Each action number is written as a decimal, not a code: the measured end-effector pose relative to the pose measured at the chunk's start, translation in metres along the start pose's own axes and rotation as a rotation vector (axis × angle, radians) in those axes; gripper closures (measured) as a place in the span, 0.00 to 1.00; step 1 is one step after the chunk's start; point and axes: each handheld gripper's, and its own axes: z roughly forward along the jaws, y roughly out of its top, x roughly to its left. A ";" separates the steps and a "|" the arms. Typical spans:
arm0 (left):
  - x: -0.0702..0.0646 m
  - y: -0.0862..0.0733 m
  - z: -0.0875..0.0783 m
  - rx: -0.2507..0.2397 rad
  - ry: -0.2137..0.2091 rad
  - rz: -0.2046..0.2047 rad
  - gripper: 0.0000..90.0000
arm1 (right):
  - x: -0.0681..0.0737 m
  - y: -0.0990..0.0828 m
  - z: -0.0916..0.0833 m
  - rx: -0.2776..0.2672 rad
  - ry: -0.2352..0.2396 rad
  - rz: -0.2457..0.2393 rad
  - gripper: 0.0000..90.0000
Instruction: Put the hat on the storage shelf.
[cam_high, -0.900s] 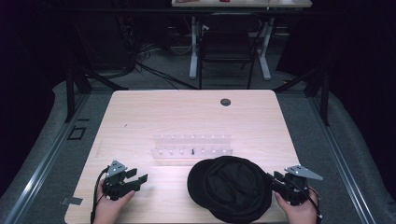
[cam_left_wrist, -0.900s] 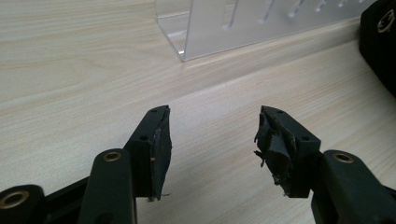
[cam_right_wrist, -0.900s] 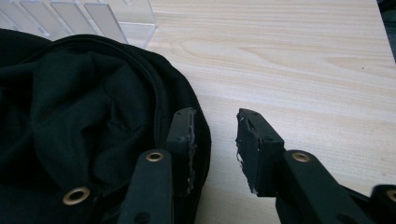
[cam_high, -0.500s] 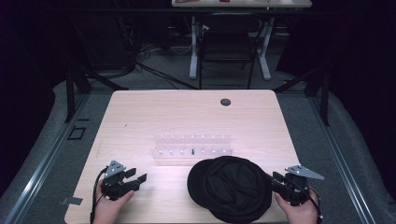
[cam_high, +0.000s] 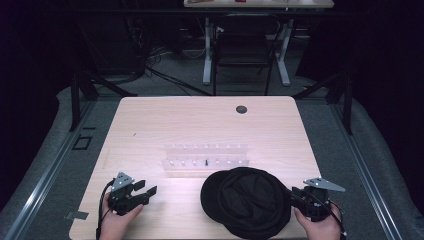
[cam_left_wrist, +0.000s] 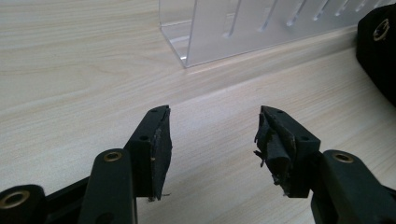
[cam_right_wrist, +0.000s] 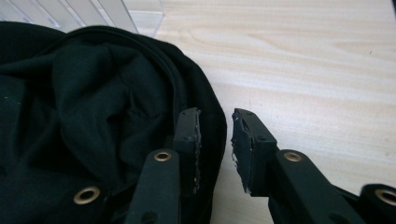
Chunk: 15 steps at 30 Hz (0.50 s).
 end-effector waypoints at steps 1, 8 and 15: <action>0.000 0.000 0.000 0.000 0.000 0.000 0.50 | 0.000 0.000 0.001 0.000 0.004 0.008 0.79; -0.001 0.000 0.002 0.014 -0.003 0.004 0.50 | -0.004 -0.003 0.008 0.046 0.026 0.039 0.79; -0.001 0.000 0.002 0.015 -0.004 0.004 0.50 | -0.005 -0.006 0.014 0.118 0.039 0.067 0.81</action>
